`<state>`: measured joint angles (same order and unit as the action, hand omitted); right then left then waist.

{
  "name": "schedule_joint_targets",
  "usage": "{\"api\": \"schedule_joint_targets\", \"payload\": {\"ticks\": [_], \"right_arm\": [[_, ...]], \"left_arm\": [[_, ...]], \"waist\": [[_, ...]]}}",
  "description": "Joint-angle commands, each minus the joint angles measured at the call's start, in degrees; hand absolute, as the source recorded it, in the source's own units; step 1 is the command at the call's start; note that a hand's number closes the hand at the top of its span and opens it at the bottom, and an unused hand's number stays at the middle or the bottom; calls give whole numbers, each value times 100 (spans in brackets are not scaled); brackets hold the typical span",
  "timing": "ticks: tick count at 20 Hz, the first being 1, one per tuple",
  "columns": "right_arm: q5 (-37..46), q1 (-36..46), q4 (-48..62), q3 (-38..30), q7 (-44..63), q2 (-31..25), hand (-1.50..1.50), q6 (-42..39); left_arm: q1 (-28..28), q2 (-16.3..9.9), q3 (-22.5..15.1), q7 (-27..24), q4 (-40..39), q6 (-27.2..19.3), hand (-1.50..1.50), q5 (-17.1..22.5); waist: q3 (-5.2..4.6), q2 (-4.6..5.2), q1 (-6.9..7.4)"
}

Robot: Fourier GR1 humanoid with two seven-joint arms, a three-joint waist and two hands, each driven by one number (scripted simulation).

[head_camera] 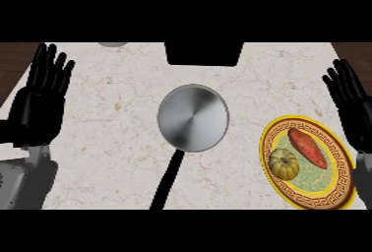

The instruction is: Pick the sweet potato from the plate and place it in the pan

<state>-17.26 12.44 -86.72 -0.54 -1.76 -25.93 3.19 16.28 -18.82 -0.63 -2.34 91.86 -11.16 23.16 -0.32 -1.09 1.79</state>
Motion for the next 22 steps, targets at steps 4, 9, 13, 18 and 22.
{"api": "schedule_joint_targets", "payload": {"ticks": [4, 9, 13, 18, 22], "right_arm": [[-835, 516, 915, -105, -83, -86, -150, -1368], [-175, 170, 1925, -714, 454, -822, -150, -472], [-54, 241, 2652, -576, 548, -1712, -150, -1748], [943, 326, 2782, -81, -364, -2697, -150, -2724], [1575, 908, 3296, 459, -827, -2745, -150, -3307]], "left_arm": [[-950, -540, -733, 476, -168, -106, 0, -1152], [-1515, -735, -1124, 632, -584, -54, 0, -1609], [-1778, -657, -1260, 603, -484, -202, 0, -1868], [-1888, -711, -1232, 664, -356, -178, 0, -1892], [-1517, -568, -1259, 753, -546, -203, 0, -2016]], "waist": [[62, 167, 81], [50, 215, -86], [40, 138, -69], [41, 134, -18], [42, 160, -14]]}}
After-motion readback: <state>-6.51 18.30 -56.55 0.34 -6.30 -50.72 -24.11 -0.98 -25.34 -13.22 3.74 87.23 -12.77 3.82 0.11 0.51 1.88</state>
